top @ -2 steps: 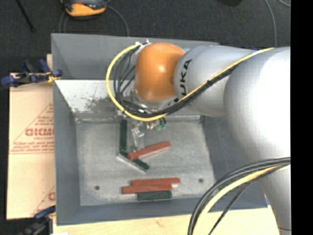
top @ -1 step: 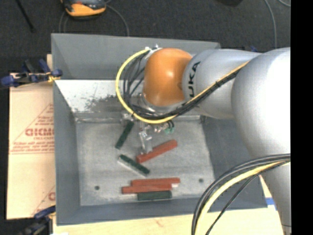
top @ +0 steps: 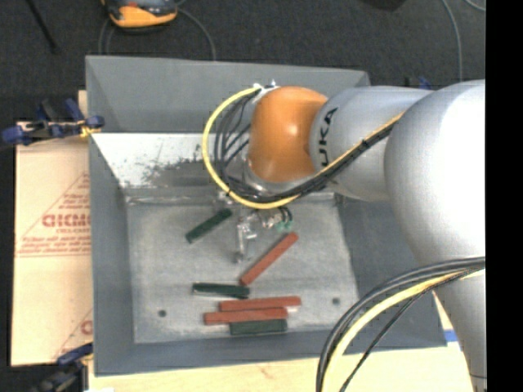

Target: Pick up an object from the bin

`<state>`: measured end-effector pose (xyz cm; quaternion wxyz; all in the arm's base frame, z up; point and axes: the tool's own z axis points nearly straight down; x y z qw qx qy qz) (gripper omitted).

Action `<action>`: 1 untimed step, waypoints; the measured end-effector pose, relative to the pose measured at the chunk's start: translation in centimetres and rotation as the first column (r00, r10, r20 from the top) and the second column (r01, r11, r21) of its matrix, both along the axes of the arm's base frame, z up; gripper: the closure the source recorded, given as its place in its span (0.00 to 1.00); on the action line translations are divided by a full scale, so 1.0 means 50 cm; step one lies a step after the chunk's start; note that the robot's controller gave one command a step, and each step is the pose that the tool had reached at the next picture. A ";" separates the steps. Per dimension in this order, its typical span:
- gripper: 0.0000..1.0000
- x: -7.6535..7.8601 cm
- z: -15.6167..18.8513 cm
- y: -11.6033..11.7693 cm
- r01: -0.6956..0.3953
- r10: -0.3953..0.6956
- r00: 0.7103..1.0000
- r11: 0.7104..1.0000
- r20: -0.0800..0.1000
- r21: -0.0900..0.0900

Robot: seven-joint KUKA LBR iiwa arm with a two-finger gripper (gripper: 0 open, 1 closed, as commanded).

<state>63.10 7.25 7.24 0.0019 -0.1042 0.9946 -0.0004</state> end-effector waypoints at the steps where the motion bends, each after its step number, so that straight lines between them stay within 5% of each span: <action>1: 0.00 0.024 -0.001 0.029 -0.348 0.348 0.937 0.937 0.001 -0.002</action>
Offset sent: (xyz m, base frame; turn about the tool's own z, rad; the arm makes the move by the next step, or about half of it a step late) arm 0.0204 0.0162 -0.0024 -0.4338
